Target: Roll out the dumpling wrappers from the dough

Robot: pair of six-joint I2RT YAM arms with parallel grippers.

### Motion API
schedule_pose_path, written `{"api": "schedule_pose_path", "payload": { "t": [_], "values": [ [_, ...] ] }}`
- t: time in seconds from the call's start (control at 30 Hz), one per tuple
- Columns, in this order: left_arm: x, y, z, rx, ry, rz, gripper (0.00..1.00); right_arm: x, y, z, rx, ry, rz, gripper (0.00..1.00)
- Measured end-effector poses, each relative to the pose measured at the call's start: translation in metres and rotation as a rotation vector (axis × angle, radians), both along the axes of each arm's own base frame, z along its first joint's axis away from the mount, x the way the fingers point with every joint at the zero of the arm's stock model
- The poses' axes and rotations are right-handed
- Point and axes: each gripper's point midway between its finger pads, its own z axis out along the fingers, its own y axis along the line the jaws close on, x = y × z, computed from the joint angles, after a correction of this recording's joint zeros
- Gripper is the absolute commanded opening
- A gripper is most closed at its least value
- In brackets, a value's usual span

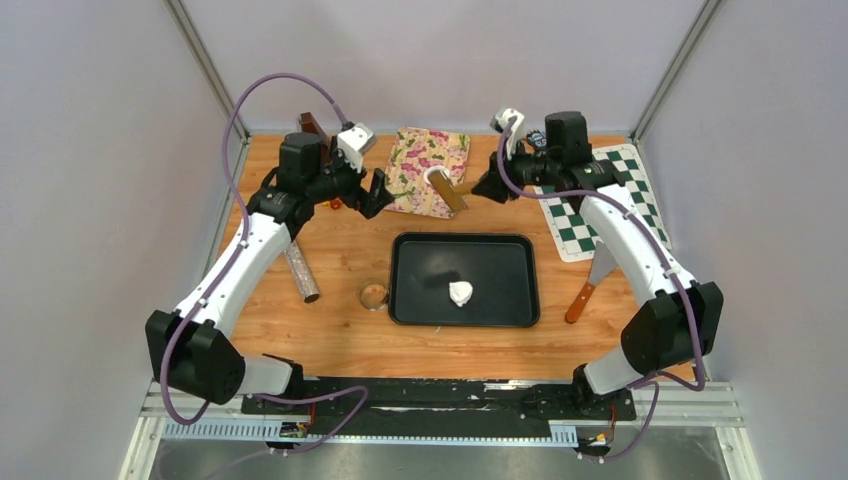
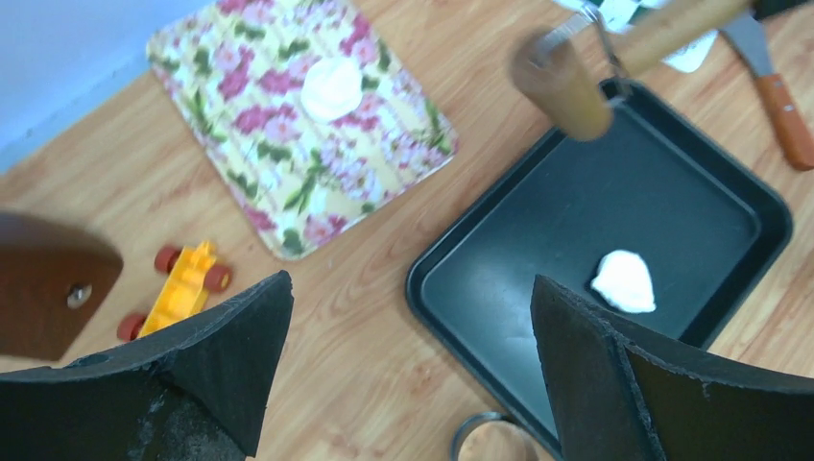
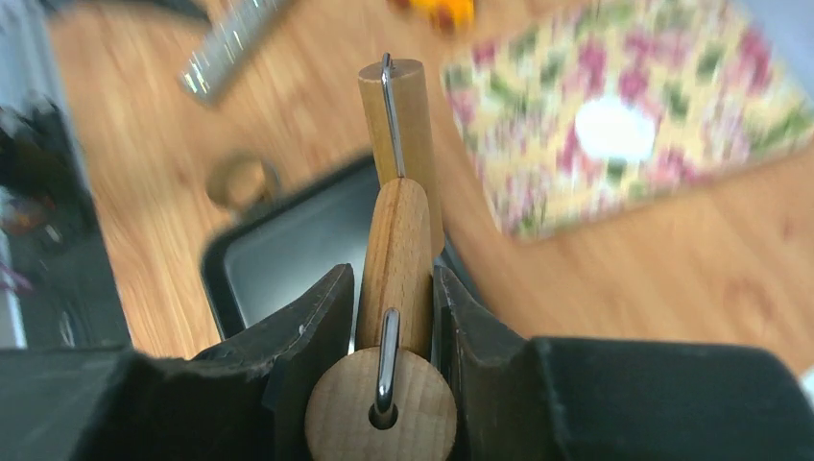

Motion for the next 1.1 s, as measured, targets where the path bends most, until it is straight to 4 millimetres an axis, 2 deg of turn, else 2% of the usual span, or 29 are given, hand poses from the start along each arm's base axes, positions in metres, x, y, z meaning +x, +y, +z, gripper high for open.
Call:
{"api": "schedule_pose_path", "payload": {
  "t": [0.07, 0.13, 0.2, 0.3, 0.37, 0.47, 0.6, 0.73, 0.9, 1.1],
  "values": [
    [0.003, 0.014, -0.015, 0.010, 0.029, 0.031, 1.00, -0.011, -0.013, -0.038, -0.129, 0.038, -0.011, 0.00],
    [0.003, 0.018, -0.029, 0.022, 0.061, 0.039, 1.00, -0.031, -0.025, -0.078, -0.275, 0.082, 0.010, 0.00],
    [0.004, 0.017, -0.041, 0.031, 0.089, 0.037, 1.00, -0.055, -0.032, -0.109, -0.412, 0.111, 0.060, 0.00],
    [0.012, 0.015, -0.061, 0.051, 0.132, 0.045, 1.00, -0.102, -0.012, -0.127, -0.561, 0.059, 0.225, 0.00],
    [0.019, 0.018, -0.075, 0.071, 0.158, 0.076, 1.00, -0.125, -0.002, -0.133, -0.640, 0.000, 0.313, 0.00],
    [0.025, 0.023, -0.092, 0.098, 0.181, 0.117, 1.00, -0.149, 0.009, -0.138, -0.735, -0.086, 0.406, 0.00],
    [0.026, 0.025, -0.105, 0.144, 0.180, 0.158, 1.00, -0.157, 0.008, -0.144, -0.862, -0.174, 0.445, 0.00],
    [0.019, 0.009, -0.118, 0.200, 0.168, 0.140, 0.99, -0.155, 0.005, -0.149, -0.955, -0.217, 0.439, 0.00],
    [0.015, -0.009, -0.137, 0.254, 0.175, 0.115, 0.96, -0.153, 0.000, -0.167, -1.047, -0.206, 0.442, 0.00],
    [0.014, -0.007, -0.155, 0.296, 0.195, 0.123, 0.89, -0.153, -0.004, -0.182, -1.064, -0.198, 0.438, 0.00]
  ]
}}
